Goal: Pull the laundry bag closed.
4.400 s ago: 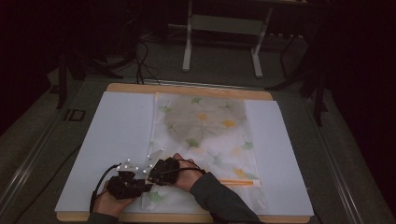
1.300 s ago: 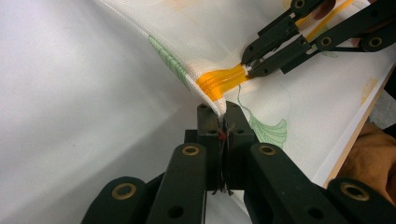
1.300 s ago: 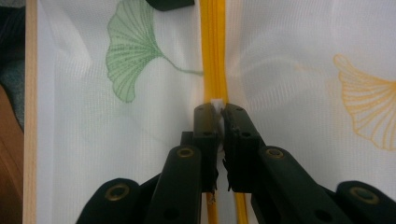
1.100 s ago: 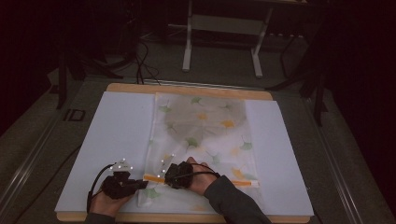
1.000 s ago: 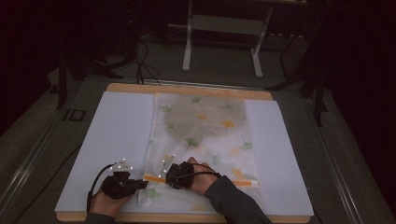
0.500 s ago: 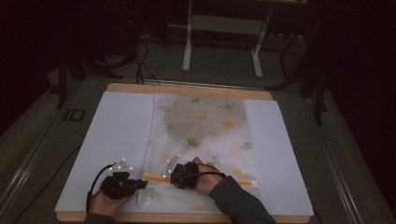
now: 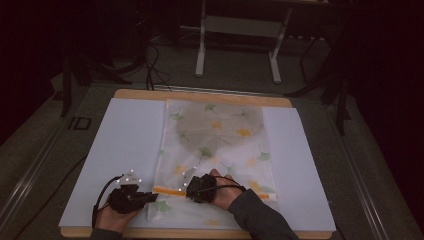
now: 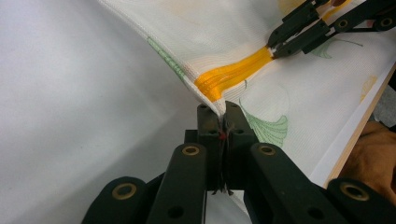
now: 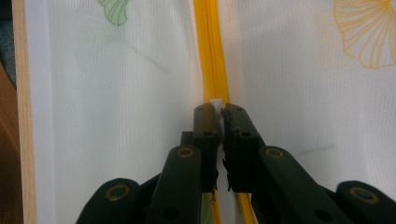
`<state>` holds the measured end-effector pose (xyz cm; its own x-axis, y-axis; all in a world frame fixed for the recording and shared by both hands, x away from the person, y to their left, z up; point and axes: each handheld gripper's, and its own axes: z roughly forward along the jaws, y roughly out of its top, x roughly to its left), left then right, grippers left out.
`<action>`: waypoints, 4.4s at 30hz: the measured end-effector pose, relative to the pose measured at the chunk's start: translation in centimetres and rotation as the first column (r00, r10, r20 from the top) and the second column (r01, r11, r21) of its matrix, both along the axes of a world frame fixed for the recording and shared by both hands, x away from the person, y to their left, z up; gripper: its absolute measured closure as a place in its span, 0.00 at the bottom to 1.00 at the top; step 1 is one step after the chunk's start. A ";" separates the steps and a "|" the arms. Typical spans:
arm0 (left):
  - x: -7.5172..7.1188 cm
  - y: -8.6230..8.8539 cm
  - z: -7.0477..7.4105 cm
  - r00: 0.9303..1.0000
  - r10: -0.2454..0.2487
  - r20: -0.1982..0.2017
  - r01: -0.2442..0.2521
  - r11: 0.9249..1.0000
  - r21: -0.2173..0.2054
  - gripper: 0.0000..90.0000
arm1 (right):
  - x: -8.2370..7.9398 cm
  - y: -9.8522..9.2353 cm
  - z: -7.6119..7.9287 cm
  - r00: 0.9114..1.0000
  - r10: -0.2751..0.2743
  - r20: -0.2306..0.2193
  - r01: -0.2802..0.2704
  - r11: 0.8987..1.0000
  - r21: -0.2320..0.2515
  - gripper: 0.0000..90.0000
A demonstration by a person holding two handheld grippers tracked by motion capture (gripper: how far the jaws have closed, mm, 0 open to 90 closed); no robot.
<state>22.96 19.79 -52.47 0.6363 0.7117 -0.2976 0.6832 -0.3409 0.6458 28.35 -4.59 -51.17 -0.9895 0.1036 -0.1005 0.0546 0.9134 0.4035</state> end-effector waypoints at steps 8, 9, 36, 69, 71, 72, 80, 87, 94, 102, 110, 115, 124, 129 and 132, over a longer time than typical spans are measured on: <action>0.0 0.0 0.0 1.000 0.000 0.001 0.000 1.000 -0.001 0.98 | -0.1 -0.4 0.0 1.000 -0.002 0.003 0.002 1.000 -0.012 0.94; 0.0 0.0 0.0 1.000 -0.001 0.001 0.001 1.000 -0.001 0.98 | -0.1 -0.4 0.0 1.000 -0.002 0.004 0.002 1.000 -0.011 0.94; 0.0 0.1 0.1 1.000 -0.003 0.000 0.003 1.000 -0.005 0.98 | -0.3 -1.9 0.1 1.000 -0.019 0.008 0.019 1.000 -0.022 0.94; 0.0 0.2 0.1 1.000 -0.003 0.006 0.003 1.000 -0.001 0.98 | -0.1 -4.3 0.2 0.999 -0.048 0.014 0.049 0.998 -0.039 0.94; 0.0 0.2 0.1 1.000 -0.003 0.004 0.003 1.000 -0.002 0.98 | -0.1 -4.5 0.2 0.999 -0.052 0.014 0.052 0.998 -0.039 0.94; 0.0 0.2 0.1 1.000 -0.003 0.005 0.003 1.000 -0.001 0.98 | -0.1 -4.5 0.2 0.999 -0.052 0.014 0.052 0.998 -0.039 0.94; -0.1 0.2 0.1 1.000 -0.003 0.008 0.003 1.000 0.000 0.98 | 0.0 -5.1 0.2 0.998 -0.057 0.014 0.058 0.997 -0.042 0.94; -0.1 0.2 0.1 1.000 -0.003 0.007 0.003 1.000 0.000 0.98 | -0.1 -5.5 0.2 0.998 -0.060 0.014 0.060 0.997 -0.047 0.94; -0.1 0.3 0.1 1.000 -0.002 0.008 0.003 1.000 0.000 0.98 | 0.0 -5.9 0.2 0.998 -0.066 0.015 0.066 0.996 -0.053 0.94; -0.1 0.3 0.1 1.000 -0.003 0.009 0.003 1.000 0.000 0.98 | 0.0 -6.3 0.3 0.998 -0.066 0.017 0.067 0.996 -0.061 0.94; -0.1 0.3 0.1 1.000 -0.003 0.011 0.003 1.000 0.001 0.98 | 0.0 -6.7 0.3 0.998 -0.067 0.020 0.068 0.995 -0.071 0.94; -0.1 0.3 0.2 1.000 -0.002 0.012 0.002 1.000 0.001 0.98 | 0.1 -7.0 0.4 0.997 -0.072 0.020 0.073 0.995 -0.074 0.94; -0.1 0.4 0.2 1.000 0.000 0.014 0.000 1.000 -0.002 0.98 | 0.1 -7.8 0.4 0.997 -0.079 0.021 0.081 0.993 -0.084 0.94; -0.1 0.4 0.2 1.000 0.002 0.016 -0.002 1.000 0.000 0.98 | 0.2 -8.3 0.4 0.996 -0.090 0.022 0.091 0.992 -0.086 0.94; -0.1 0.4 0.2 1.000 0.002 0.016 -0.002 1.000 0.000 0.98 | 0.2 -8.6 0.4 0.995 -0.096 0.021 0.097 0.991 -0.087 0.94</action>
